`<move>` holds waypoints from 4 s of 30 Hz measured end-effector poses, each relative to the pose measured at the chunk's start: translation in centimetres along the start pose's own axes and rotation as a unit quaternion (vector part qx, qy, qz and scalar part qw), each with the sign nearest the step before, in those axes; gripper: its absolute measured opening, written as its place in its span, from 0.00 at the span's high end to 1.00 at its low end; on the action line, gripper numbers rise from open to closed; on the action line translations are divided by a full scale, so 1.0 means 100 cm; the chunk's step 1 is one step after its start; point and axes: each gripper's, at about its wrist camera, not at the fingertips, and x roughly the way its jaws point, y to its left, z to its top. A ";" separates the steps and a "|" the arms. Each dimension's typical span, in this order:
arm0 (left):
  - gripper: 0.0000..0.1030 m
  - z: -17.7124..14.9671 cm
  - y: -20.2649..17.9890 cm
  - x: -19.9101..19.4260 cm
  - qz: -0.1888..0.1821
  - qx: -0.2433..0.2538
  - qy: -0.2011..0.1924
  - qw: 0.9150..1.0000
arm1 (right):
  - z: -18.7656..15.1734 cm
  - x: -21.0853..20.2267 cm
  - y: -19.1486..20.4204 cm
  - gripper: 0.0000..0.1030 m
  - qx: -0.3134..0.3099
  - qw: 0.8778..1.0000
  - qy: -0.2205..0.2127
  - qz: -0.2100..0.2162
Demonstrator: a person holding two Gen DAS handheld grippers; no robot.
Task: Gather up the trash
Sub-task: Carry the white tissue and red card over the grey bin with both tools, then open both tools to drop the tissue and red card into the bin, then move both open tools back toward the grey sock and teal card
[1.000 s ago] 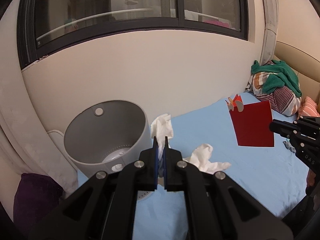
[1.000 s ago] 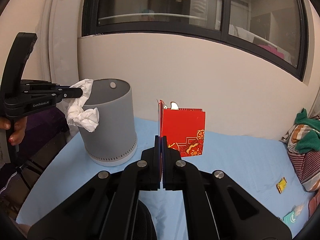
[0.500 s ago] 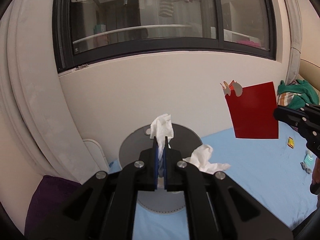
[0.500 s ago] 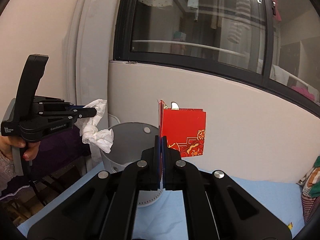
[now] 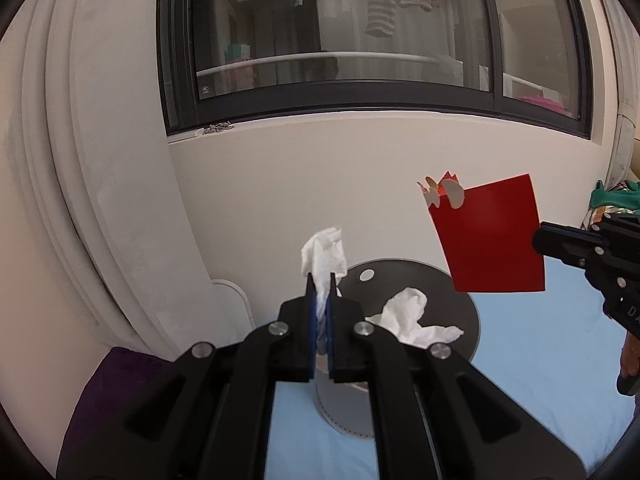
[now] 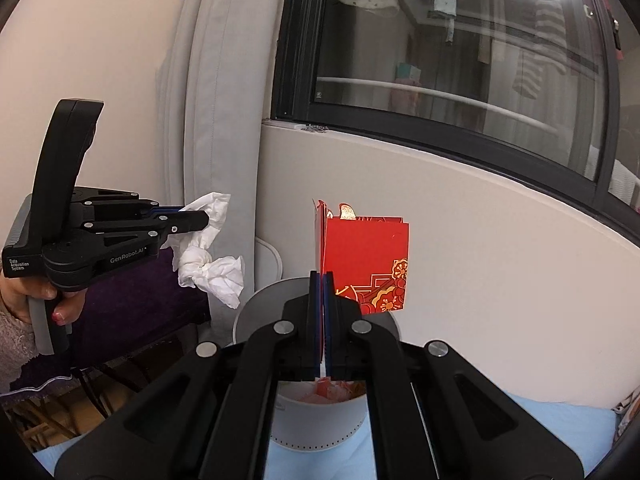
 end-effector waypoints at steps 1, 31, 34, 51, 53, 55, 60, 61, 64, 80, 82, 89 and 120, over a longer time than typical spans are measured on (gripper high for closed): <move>0.96 0.000 0.003 0.003 0.000 -0.001 0.002 1.000 | 0.001 0.003 0.001 0.99 0.000 1.000 0.001 0.002; 0.96 -0.014 0.003 0.043 -0.002 -0.015 0.068 0.998 | -0.014 0.074 -0.023 0.87 0.037 0.997 0.064 0.024; 0.96 -0.019 -0.004 0.046 -0.005 -0.021 0.087 0.996 | -0.015 0.076 -0.025 0.87 0.039 0.997 0.070 0.024; 0.89 -0.023 -0.041 0.067 -0.020 -0.016 0.107 0.994 | -0.028 0.078 -0.051 0.81 0.057 0.994 0.091 0.000; 0.53 -0.025 -0.042 0.071 -0.019 -0.020 0.115 0.993 | -0.029 0.077 -0.052 0.81 0.056 0.994 0.091 -0.001; 0.31 -0.028 -0.041 0.070 -0.013 -0.030 0.109 0.994 | -0.029 0.076 -0.052 0.81 0.055 0.994 0.090 -0.002; 0.31 -0.028 -0.044 0.061 -0.011 -0.025 0.104 0.994 | -0.033 0.075 -0.053 0.81 0.057 0.994 0.094 -0.003; 0.31 -0.029 -0.045 0.059 -0.009 -0.022 0.104 0.994 | -0.033 0.075 -0.053 0.81 0.058 0.994 0.094 -0.002; 0.31 -0.033 -0.047 0.051 -0.009 -0.021 0.102 0.995 | -0.033 0.076 -0.050 0.81 0.060 0.993 0.097 -0.003; 0.31 -0.069 -0.061 0.016 -0.012 -0.026 0.111 0.993 | -0.052 0.056 -0.049 0.44 0.079 0.992 0.098 -0.015; 0.31 -0.073 -0.070 0.012 -0.018 -0.021 0.110 0.994 | -0.055 0.050 -0.052 0.42 0.086 0.991 0.098 -0.020; 0.28 -0.083 -0.116 0.001 -0.052 0.017 0.103 0.993 | -0.085 0.010 -0.067 0.31 0.116 0.987 0.097 -0.061; 0.27 -0.125 -0.476 -0.021 -0.368 0.218 0.090 0.899 | -0.323 -0.295 -0.194 0.24 0.296 0.838 0.129 -0.440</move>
